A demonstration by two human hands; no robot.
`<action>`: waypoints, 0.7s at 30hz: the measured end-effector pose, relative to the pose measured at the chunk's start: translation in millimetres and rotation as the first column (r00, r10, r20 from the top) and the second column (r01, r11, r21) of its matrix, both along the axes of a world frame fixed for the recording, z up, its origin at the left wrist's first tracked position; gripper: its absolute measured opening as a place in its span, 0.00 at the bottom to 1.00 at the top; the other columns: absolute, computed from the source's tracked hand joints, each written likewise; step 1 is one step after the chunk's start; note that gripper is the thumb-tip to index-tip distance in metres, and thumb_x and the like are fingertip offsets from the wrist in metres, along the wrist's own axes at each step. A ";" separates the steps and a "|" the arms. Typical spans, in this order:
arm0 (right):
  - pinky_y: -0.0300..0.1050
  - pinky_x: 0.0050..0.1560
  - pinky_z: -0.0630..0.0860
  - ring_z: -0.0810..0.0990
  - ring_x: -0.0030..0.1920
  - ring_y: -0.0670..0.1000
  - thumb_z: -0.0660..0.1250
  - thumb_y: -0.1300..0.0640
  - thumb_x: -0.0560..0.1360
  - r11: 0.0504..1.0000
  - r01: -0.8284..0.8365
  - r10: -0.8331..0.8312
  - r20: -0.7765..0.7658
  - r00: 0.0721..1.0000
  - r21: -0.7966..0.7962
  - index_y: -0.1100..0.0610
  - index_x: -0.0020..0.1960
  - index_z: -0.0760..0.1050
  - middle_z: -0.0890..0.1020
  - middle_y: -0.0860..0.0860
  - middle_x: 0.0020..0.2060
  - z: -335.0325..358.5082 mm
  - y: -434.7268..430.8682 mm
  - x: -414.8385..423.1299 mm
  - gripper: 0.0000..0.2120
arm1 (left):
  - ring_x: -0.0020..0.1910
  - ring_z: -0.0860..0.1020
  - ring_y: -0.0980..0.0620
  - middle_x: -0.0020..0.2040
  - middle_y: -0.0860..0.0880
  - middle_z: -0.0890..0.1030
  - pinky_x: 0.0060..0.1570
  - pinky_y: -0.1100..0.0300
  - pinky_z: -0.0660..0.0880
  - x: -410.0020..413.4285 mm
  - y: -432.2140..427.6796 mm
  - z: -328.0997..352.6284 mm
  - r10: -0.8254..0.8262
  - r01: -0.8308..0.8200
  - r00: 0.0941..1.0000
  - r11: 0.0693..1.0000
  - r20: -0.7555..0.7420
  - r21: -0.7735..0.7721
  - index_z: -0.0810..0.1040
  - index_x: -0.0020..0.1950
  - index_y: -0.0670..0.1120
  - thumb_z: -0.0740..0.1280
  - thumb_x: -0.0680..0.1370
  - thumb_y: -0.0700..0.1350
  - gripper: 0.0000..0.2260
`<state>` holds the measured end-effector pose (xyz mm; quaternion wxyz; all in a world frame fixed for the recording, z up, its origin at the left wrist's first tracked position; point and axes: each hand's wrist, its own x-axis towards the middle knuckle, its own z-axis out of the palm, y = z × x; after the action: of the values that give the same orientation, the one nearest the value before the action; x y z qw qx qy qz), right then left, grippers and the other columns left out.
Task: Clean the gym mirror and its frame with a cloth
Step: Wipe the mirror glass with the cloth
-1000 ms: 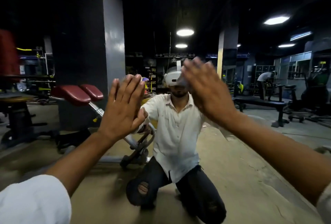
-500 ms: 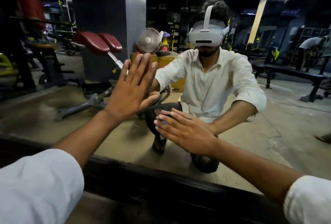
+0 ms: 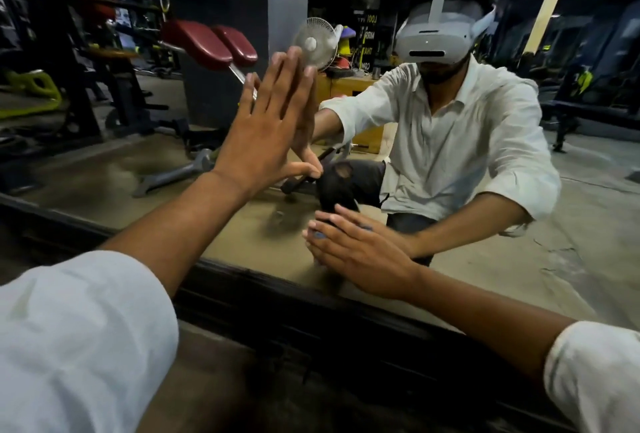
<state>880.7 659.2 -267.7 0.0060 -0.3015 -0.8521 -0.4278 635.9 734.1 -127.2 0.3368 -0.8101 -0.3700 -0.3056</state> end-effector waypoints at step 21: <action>0.64 0.84 0.49 0.51 0.85 0.60 0.63 0.60 0.84 0.779 0.441 0.026 -0.727 0.686 0.445 0.61 0.83 0.60 0.58 0.57 0.84 260.5 -60.7 38.8 0.29 | 0.87 0.47 0.40 0.87 0.39 0.48 0.82 0.33 0.51 89.1 5.9 114.8 -0.347 0.285 0.926 0.901 0.149 0.328 0.49 0.87 0.41 0.57 0.86 0.61 0.37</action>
<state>919.5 598.5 -7.3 0.3688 -0.5224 -0.5656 -0.5208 725.1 740.0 -12.4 0.3618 -0.7633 -0.2148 -0.4902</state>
